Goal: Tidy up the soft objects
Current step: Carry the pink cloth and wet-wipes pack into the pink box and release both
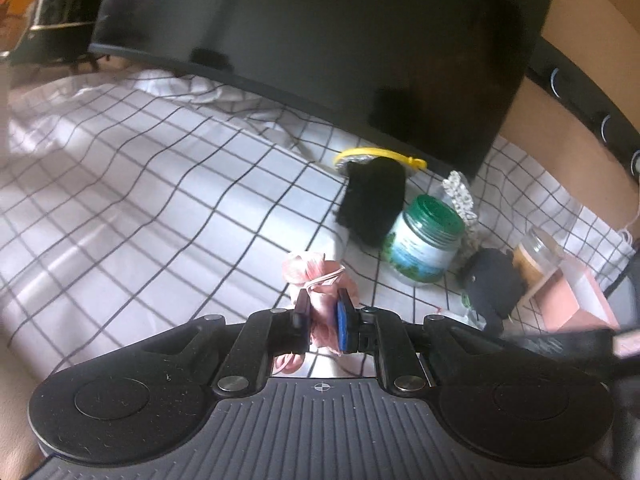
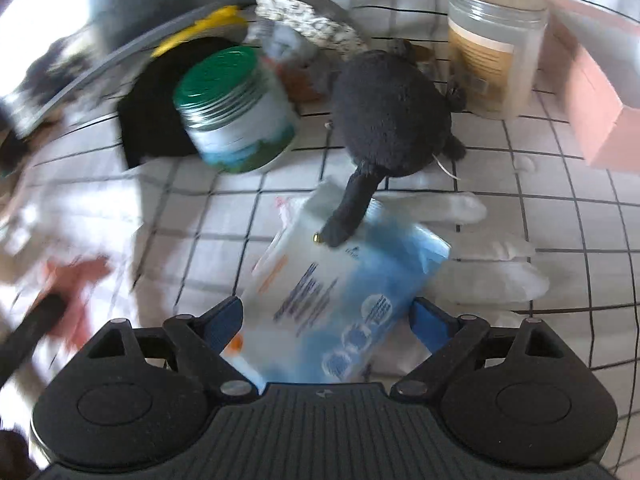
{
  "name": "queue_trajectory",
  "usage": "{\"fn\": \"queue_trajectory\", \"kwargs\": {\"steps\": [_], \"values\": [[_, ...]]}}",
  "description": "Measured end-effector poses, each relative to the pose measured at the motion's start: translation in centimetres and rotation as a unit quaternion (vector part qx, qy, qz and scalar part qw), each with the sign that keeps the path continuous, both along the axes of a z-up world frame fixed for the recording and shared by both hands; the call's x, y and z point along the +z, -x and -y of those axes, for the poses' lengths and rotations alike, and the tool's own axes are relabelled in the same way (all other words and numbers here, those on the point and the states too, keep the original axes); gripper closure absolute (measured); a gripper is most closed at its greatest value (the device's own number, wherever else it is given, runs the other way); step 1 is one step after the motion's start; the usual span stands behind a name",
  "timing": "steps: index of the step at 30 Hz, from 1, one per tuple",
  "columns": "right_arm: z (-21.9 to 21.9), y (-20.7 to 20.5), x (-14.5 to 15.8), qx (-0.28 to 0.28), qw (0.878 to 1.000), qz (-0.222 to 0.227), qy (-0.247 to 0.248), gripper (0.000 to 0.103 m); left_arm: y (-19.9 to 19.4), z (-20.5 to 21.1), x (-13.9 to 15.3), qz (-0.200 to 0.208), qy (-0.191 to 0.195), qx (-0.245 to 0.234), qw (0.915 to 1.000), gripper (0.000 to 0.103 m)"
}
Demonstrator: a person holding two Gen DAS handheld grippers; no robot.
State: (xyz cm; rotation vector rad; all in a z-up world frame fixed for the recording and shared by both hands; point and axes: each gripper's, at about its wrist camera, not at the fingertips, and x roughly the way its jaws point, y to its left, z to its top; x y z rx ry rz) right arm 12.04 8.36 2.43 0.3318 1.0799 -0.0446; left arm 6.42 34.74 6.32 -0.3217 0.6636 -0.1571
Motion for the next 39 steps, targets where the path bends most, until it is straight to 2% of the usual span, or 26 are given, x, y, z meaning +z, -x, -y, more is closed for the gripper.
{"fn": "queue_trajectory", "kwargs": {"steps": [2, 4, 6, 9, 14, 16, 19, 22, 24, 29, 32, 34, 36, 39], "values": [[-1.7, -0.8, -0.1, -0.016, 0.999, 0.008, 0.044, 0.011, 0.4, -0.1, -0.2, 0.001, 0.000, 0.005, 1.0000, 0.088], [-3.1, -1.3, -0.5, -0.001, 0.997, 0.017, 0.079, 0.011, 0.8, 0.0, -0.2, 0.004, -0.003, 0.001, 1.0000, 0.088], [-3.6, -1.1, -0.4, 0.024, 0.995, 0.028, 0.094, 0.013, 1.0, 0.3, -0.1, 0.007, -0.007, -0.011, 0.9999, 0.088], [-2.7, -0.3, 0.0, 0.089, 0.992, 0.034, 0.079, 0.019, 1.1, 0.8, 0.3, 0.013, -0.008, -0.034, 0.9993, 0.088], [0.6, 2.5, 2.2, 0.168, 0.981, 0.061, 0.073, 0.020, 0.6, 2.6, 1.4, 0.016, -0.005, -0.083, 0.9964, 0.088], [2.8, 4.0, 3.5, 0.177, 0.979, 0.071, 0.074, 0.020, 0.3, 4.2, 1.9, 0.015, -0.007, -0.121, 0.9925, 0.088], [7.1, 6.0, 5.2, 0.159, 0.981, 0.081, 0.073, 0.020, -0.1, 7.5, 2.0, 0.005, -0.002, -0.176, 0.9844, 0.088], [11.6, 8.4, 6.4, 0.117, 0.984, 0.097, 0.094, 0.020, -0.4, 11.8, 1.8, -0.017, 0.007, -0.236, 0.9716, 0.088], [14.4, 9.7, 6.8, 0.087, 0.984, 0.104, 0.115, 0.020, -0.4, 15.3, 1.7, -0.035, 0.015, -0.287, 0.9572, 0.088], [21.2, 13.2, 7.7, 0.013, 0.983, 0.121, 0.139, 0.020, 0.3, 24.9, 1.3, -0.083, 0.012, -0.408, 0.9091, 0.088], [24.4, 15.3, 7.9, -0.020, 0.979, 0.137, 0.152, 0.020, 0.8, 29.7, 1.9, -0.079, -0.004, -0.459, 0.8849, 0.088], [25.7, 16.3, 8.0, -0.034, 0.975, 0.150, 0.160, 0.020, 0.3, 32.0, 3.0, -0.063, -0.011, -0.474, 0.8779, 0.088], [26.5, 17.2, 8.1, -0.043, 0.972, 0.162, 0.163, 0.020, -0.8, 34.0, 4.8, -0.039, -0.014, -0.480, 0.8761, 0.088], [27.4, 18.1, 8.2, -0.049, 0.968, 0.180, 0.166, 0.020, -3.2, 36.7, 7.9, 0.017, -0.026, -0.467, 0.8838, 0.088]]}}
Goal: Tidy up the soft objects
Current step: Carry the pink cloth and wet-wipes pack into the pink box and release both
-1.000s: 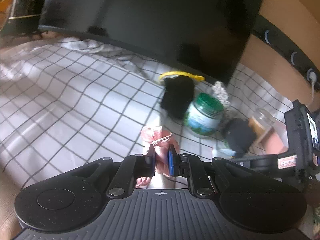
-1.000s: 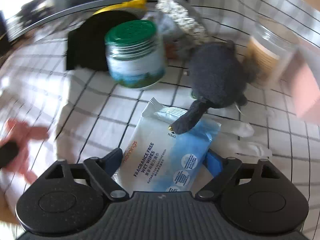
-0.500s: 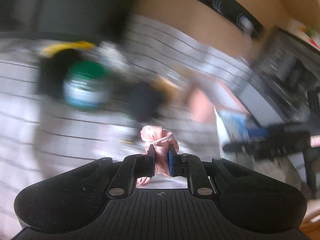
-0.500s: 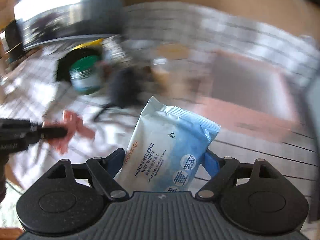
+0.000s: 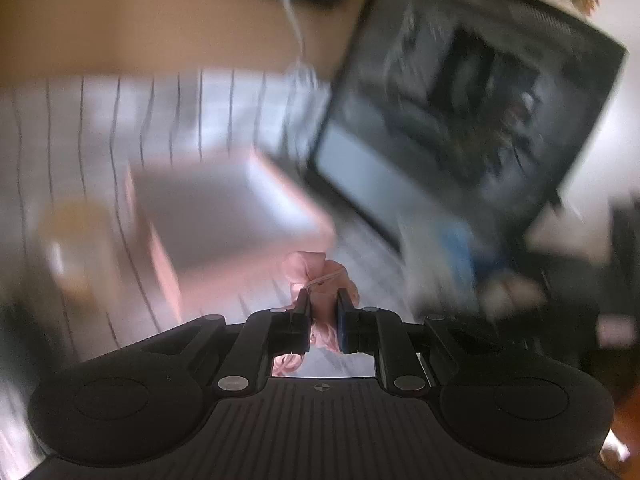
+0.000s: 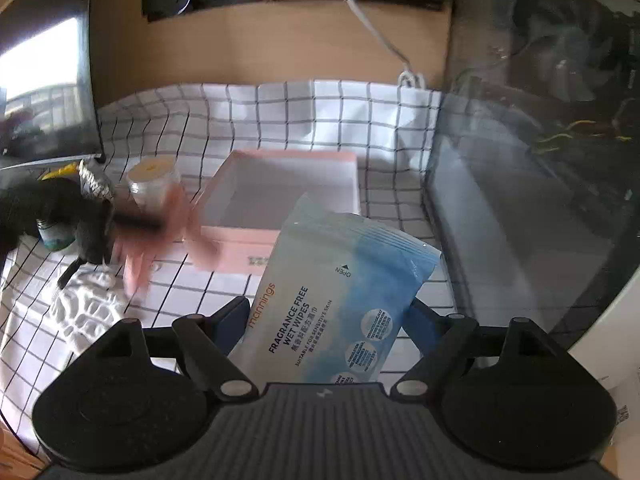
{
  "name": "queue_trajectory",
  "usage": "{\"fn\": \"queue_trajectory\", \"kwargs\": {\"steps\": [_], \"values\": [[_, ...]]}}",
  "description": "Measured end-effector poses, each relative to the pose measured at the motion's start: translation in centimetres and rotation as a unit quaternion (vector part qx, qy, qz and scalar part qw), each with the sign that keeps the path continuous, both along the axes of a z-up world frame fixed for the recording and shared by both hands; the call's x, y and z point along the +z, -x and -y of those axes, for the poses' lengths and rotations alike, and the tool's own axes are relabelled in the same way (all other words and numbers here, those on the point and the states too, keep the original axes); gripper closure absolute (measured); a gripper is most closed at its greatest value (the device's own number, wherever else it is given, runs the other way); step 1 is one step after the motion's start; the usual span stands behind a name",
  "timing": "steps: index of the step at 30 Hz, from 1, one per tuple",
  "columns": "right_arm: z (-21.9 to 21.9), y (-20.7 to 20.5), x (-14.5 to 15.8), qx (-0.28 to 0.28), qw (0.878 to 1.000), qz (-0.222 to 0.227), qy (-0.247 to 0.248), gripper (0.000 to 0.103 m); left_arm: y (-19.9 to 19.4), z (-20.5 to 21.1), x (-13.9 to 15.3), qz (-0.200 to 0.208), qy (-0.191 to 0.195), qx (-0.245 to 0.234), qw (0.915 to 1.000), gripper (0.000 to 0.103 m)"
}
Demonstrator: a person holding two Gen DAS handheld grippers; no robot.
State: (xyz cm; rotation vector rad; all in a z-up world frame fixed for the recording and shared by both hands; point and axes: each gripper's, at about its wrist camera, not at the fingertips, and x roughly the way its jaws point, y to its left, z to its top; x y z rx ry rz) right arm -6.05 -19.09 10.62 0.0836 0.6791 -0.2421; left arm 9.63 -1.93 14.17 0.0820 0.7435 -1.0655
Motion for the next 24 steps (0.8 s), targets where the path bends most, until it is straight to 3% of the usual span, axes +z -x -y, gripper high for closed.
{"fn": "queue_trajectory", "kwargs": {"steps": [3, 6, 8, 10, 11, 12, 13, 15, 17, 24], "values": [[1.0, 0.4, -0.1, -0.003, 1.000, 0.010, -0.007, 0.020, -2.6, 2.2, 2.7, 0.039, 0.020, 0.036, 0.9984, 0.086], [1.2, 0.3, -0.7, 0.004, 1.000, 0.012, -0.010, 0.020, -5.7, 4.9, 4.0, 0.045, 0.027, 0.064, 0.9966, 0.083], [1.2, 0.2, -1.0, 0.008, 1.000, 0.011, -0.008, 0.020, -8.0, 6.4, 3.8, 0.028, 0.044, 0.071, 0.9961, 0.079], [1.1, 0.3, -1.2, 0.010, 1.000, 0.007, -0.008, 0.020, -10.9, 7.0, 2.1, -0.021, 0.083, 0.076, 0.9934, 0.076], [1.1, 0.2, -1.4, 0.012, 1.000, 0.006, -0.008, 0.020, -12.1, 7.6, 0.7, -0.037, 0.071, 0.099, 0.9919, 0.074], [1.1, 0.1, -1.5, 0.015, 1.000, 0.003, -0.005, 0.020, -12.9, 8.3, -0.5, -0.037, 0.036, 0.126, 0.9907, 0.076], [1.1, 0.0, -1.6, 0.018, 1.000, 0.002, -0.004, 0.020, -13.4, 9.6, -2.2, -0.015, -0.038, 0.156, 0.9869, 0.077], [1.0, -0.1, -1.8, 0.022, 1.000, -0.001, -0.002, 0.020, -13.1, 11.0, -4.6, 0.049, -0.119, 0.164, 0.9780, 0.077], [1.1, -0.3, -2.0, 0.024, 1.000, -0.004, -0.002, 0.020, -12.6, 11.2, -5.5, 0.075, -0.137, 0.159, 0.9748, 0.077], [1.9, -3.3, -0.3, 0.047, 0.999, 0.002, -0.002, 0.020, -10.6, 5.6, -2.3, 0.036, -0.033, 0.179, 0.9825, 0.077]]}}
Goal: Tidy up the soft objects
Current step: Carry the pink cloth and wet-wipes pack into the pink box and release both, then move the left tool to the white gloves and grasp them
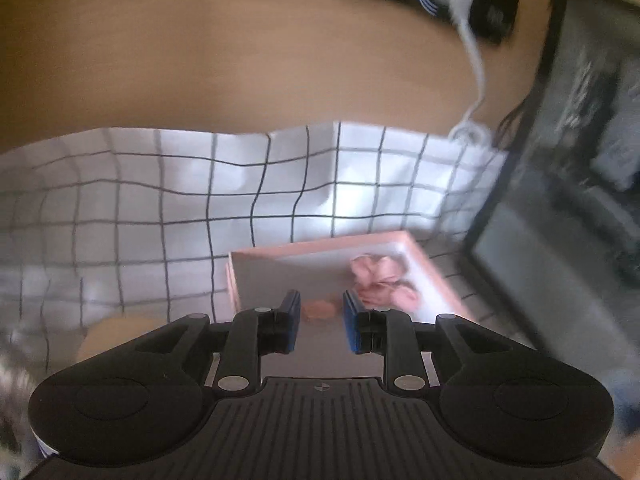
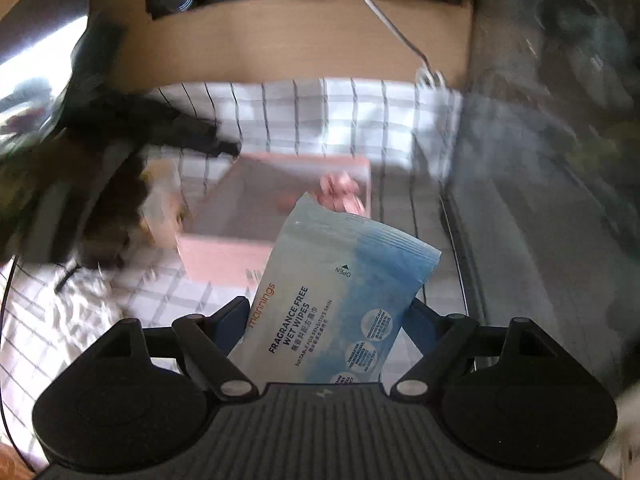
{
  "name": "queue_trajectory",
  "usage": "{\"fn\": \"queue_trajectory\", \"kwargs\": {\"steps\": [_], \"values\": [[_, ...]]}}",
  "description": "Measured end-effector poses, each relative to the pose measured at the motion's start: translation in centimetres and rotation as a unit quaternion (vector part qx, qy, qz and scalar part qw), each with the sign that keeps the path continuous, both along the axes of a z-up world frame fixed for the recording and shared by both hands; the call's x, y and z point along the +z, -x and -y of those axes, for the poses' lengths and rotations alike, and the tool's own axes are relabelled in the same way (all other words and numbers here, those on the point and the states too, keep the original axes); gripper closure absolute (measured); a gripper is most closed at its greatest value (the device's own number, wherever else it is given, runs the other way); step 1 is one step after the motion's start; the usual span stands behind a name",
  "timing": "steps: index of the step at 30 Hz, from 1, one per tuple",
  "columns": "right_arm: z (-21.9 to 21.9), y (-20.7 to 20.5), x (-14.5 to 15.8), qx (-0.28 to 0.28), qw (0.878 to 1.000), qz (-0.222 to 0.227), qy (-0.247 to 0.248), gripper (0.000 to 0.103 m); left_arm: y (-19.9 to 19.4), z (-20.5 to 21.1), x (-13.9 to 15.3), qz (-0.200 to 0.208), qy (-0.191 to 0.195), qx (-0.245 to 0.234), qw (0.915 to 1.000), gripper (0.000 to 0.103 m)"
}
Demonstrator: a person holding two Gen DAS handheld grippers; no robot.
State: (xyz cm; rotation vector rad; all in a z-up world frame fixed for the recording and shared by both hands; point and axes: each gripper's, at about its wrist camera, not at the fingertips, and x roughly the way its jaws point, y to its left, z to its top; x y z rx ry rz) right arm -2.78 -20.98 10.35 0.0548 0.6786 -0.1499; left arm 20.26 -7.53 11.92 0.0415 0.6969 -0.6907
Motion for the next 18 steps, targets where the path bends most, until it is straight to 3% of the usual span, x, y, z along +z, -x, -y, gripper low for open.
{"fn": "queue_trajectory", "kwargs": {"steps": [3, 8, 14, 18], "values": [[-0.2, -3.2, 2.8, 0.026, 0.999, 0.028, 0.016, 0.020, 2.9, -4.2, 0.5, -0.019, 0.034, -0.002, 0.9993, 0.077], [-0.9, -11.0, 5.7, 0.048, 0.997, 0.043, 0.050, 0.020, 6.7, -10.7, -1.2, -0.048, 0.038, 0.042, 0.9973, 0.077], [-1.3, -19.3, 1.7, 0.053, 0.998, -0.035, 0.028, 0.019, 9.0, -18.7, -5.1, -0.108, 0.019, 0.150, 0.9825, 0.077], [-1.4, -19.9, -0.3, 0.037, 0.998, -0.057, 0.015, 0.019, 9.9, -23.5, -6.8, -0.126, 0.014, 0.223, 0.9666, 0.077]]}}
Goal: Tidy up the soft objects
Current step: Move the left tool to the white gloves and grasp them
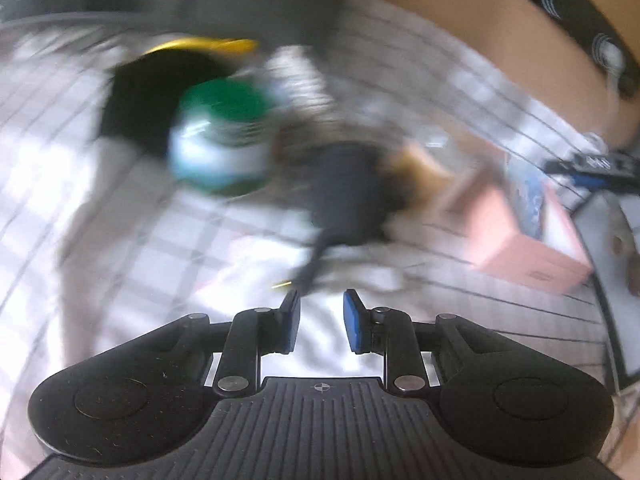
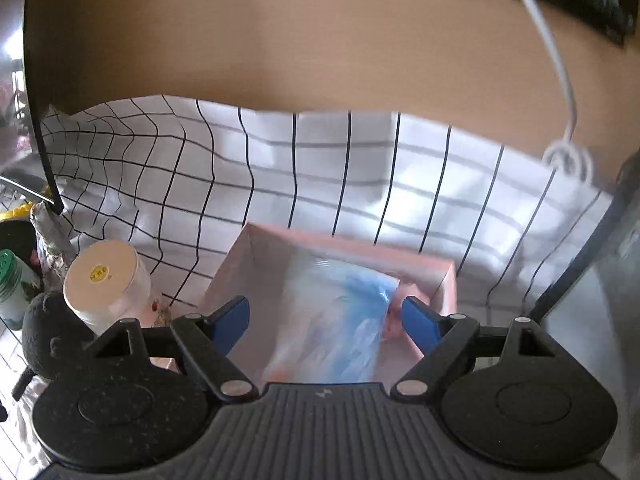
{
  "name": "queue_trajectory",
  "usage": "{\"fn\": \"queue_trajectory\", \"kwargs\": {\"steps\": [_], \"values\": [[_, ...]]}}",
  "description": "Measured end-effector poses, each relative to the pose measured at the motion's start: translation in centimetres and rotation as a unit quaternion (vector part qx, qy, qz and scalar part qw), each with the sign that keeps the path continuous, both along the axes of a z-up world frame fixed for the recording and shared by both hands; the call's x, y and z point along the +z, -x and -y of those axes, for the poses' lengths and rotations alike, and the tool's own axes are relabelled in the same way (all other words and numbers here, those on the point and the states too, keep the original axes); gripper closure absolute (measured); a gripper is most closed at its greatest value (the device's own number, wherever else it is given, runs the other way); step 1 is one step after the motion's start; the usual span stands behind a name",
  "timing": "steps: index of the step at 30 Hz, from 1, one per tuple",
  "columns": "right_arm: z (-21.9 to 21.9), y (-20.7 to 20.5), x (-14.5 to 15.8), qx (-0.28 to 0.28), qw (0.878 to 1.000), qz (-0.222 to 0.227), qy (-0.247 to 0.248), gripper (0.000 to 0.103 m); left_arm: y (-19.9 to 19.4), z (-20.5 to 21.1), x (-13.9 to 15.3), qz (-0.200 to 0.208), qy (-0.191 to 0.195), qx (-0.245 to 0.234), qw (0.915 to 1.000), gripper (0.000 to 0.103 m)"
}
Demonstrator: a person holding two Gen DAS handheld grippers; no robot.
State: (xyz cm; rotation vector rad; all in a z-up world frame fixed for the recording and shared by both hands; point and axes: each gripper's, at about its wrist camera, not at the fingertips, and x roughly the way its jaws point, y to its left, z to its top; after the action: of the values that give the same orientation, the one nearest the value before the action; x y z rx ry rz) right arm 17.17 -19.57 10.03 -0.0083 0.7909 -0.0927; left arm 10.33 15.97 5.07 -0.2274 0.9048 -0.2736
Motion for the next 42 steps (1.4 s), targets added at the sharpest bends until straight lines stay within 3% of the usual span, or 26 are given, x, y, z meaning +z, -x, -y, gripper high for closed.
{"fn": "queue_trajectory", "kwargs": {"steps": [5, 12, 19, 28, 33, 36, 42], "values": [[-0.6, 1.6, 0.0, 0.004, 1.000, 0.014, -0.024, 0.019, 0.9, -3.0, -0.9, -0.010, 0.004, 0.033, 0.9994, 0.077], [-6.2, 5.0, 0.1, 0.102, 0.994, 0.022, -0.020, 0.019, 1.8, -3.6, -0.9, 0.007, -0.013, 0.042, 0.9990, 0.077], [-14.0, 7.6, -3.6, 0.229, 0.970, -0.049, -0.067, 0.019, 2.4, -5.1, -0.7, 0.006, -0.011, 0.054, 0.9985, 0.077], [-19.4, 7.2, -7.7, 0.273, 0.953, -0.104, -0.075, 0.019, 3.3, -5.1, -1.6, -0.026, 0.013, 0.029, 0.9992, 0.077], [-22.1, 8.2, -8.2, 0.295, 0.947, -0.103, -0.072, 0.017, 3.6, -6.1, -1.2, -0.023, 0.014, 0.043, 0.9987, 0.077], [-23.8, 8.5, -8.0, 0.323, 0.936, -0.110, -0.084, 0.017, 3.7, -7.1, -0.9, -0.017, 0.014, 0.058, 0.9981, 0.077], [-26.5, 10.2, -6.9, 0.411, 0.894, -0.132, -0.115, 0.018, 3.7, -8.5, -0.6, -0.018, -0.003, 0.087, 0.9960, 0.077]]}}
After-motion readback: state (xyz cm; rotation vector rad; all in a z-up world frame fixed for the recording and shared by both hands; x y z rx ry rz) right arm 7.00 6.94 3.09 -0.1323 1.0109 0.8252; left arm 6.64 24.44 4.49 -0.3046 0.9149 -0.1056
